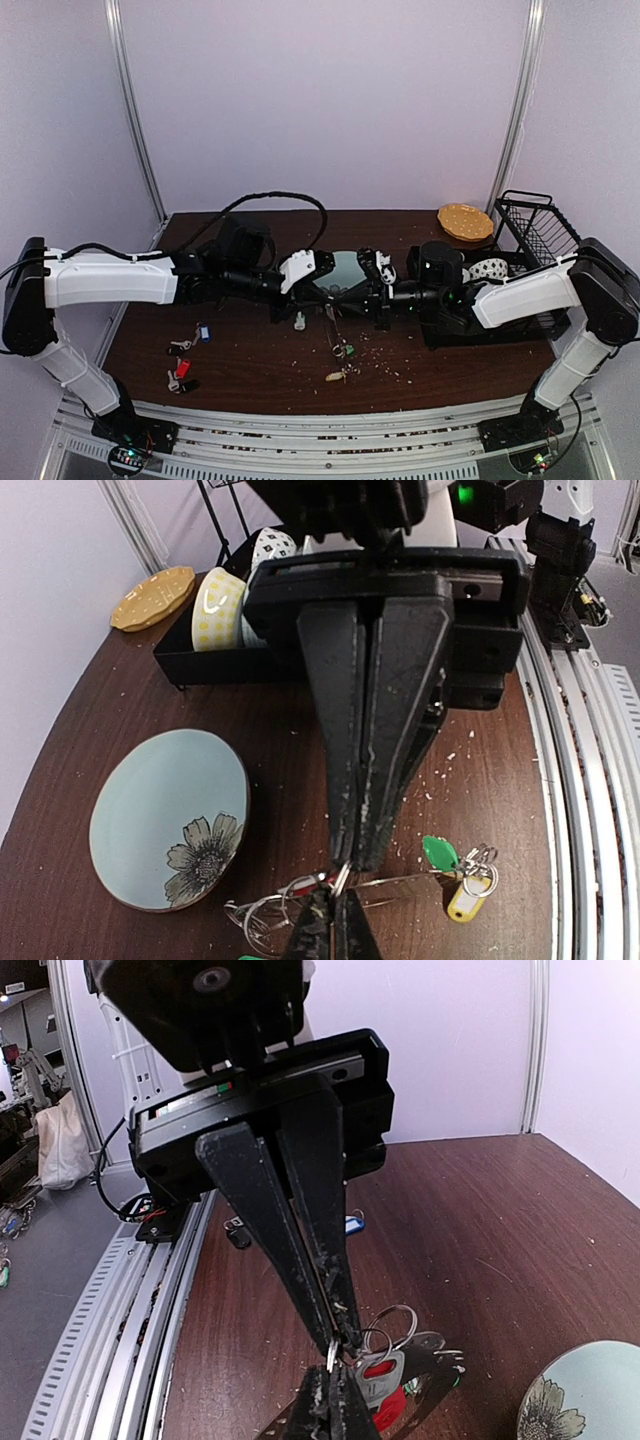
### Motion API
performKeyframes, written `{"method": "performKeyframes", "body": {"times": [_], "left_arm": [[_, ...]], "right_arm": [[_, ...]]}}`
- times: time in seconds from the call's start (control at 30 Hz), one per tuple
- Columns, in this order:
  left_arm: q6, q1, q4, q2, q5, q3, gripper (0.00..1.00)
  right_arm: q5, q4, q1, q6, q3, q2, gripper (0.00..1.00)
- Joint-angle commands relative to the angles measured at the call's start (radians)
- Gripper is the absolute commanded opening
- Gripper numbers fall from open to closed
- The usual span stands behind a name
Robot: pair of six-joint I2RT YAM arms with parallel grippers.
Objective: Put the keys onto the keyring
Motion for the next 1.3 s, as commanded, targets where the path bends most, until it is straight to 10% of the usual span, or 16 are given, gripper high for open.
{"method": "performKeyframes", "body": {"times": [0.0,0.3,1.27], "left_arm": [[0.006,0.007,-0.008,-0.010,-0.043,0.010,0.00],[0.006,0.002,-0.032,-0.038,-0.070,0.042,0.00],[0.015,-0.043,-0.103,-0.044,-0.120,0.124,0.00]], "right_arm": [[-0.008,0.034,0.006,-0.012,0.020,-0.034,0.00],[0.126,-0.207,0.008,-0.198,0.057,-0.094,0.30],[0.124,-0.191,0.052,-0.217,0.139,0.008,0.03]]}}
